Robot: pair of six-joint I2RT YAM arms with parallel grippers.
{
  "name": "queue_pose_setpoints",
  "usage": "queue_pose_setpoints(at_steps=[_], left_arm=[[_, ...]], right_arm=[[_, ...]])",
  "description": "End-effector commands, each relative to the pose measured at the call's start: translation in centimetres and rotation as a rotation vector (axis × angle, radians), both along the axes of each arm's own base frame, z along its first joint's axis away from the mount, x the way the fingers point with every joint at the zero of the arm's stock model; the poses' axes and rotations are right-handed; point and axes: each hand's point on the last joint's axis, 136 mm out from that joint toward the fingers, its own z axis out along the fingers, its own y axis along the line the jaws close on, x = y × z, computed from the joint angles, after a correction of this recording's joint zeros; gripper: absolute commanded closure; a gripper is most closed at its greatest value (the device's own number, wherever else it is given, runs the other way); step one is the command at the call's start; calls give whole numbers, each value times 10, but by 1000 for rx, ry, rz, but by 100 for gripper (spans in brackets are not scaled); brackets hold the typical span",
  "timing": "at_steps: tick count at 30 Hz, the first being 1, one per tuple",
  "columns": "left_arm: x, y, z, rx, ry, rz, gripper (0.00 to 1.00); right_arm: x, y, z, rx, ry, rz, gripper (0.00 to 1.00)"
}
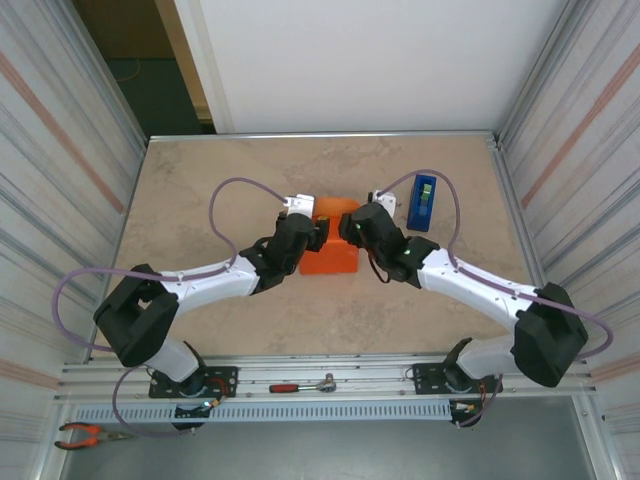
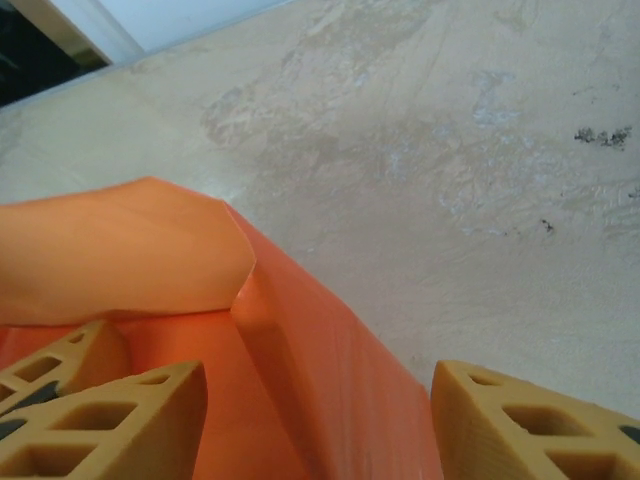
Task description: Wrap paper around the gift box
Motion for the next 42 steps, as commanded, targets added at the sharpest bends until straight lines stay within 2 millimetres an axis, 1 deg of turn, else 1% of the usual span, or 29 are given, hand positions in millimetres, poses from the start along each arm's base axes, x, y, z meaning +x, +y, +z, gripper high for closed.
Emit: queue_pose_setpoints(at_steps=[1, 3, 4, 5, 11, 12, 13, 14, 15, 16, 18, 19, 20, 21, 22, 27, 28, 29, 30, 31, 32, 33, 34, 35, 36, 40, 41, 42], left_arm=[[-5, 10, -12, 40, 24, 27, 34], [-5, 10, -11, 36, 21, 30, 34], [-5, 10, -11, 37, 21, 31, 34], [-6, 10, -10, 36, 20, 29, 34], [-7, 12, -9, 31, 13, 29, 34], [-7, 12, -10, 32, 15, 29, 34], [-7, 12, -10, 33, 14, 29, 34], [-8, 13, -10, 33, 14, 30, 34], [-8, 13, -10, 33, 14, 30, 35], [-8, 13, -10, 32, 15, 32, 35], [-8, 14, -10, 32, 14, 34, 35], [-8, 14, -10, 32, 15, 33, 35], [-8, 14, -11, 33, 15, 33, 36], [-8, 14, -11, 33, 14, 32, 36], [-8, 13, -11, 33, 15, 33, 36], [-8, 13, -13, 33, 18, 32, 37], [-8, 13, -13, 31, 19, 32, 37], [-8, 13, -13, 32, 19, 32, 37], [-8, 13, -13, 31, 20, 33, 38], [-8, 13, -14, 32, 22, 32, 38], [-8, 13, -14, 31, 21, 32, 38], [-8, 13, -14, 30, 21, 34, 38], [-8, 13, -14, 30, 21, 33, 38], [-8, 13, -14, 32, 21, 32, 38], [-8, 13, -14, 31, 22, 33, 39], [-8, 13, -15, 33, 25, 31, 39], [-8, 13, -15, 31, 24, 31, 39], [-8, 13, -16, 35, 26, 31, 40]], right_arm=[[9, -4, -1, -43, -39, -46, 59], [12, -2, -2, -48, -40, -51, 79], [13, -1, -2, -51, -41, -50, 91], [14, 0, -2, -55, -41, -49, 100], [16, 7, 3, -44, -47, -26, 100], [16, 8, 4, -43, -47, -23, 98], [16, 8, 6, -43, -47, -22, 77], [16, 7, 8, -43, -48, -23, 54], [16, 7, 12, -39, -51, -25, 50], [16, 7, 14, -39, -51, -25, 49], [16, 6, 17, -44, -51, -29, 50], [16, 5, 19, -44, -52, -28, 54], [16, 5, 19, -43, -52, -29, 64], [16, 5, 20, -43, -54, -29, 79], [16, 5, 20, -41, -52, -28, 100], [16, 6, 23, -35, -54, -11, 100], [15, 7, 25, -32, -55, -9, 81], [15, 6, 25, -32, -54, -10, 55], [15, 5, 26, -31, -54, -13, 40], [15, 5, 26, -32, -52, -14, 37], [15, 4, 26, -34, -51, -14, 38], [14, 4, 26, -35, -50, -16, 43], [14, 3, 26, -35, -51, -17, 59], [14, 1, 26, -35, -52, -21, 83], [13, 0, 26, -33, -52, -23, 100], [12, -2, 31, -23, -60, -12, 100], [12, -3, 32, -20, -59, -10, 89], [12, -3, 34, -17, -61, -8, 56]])
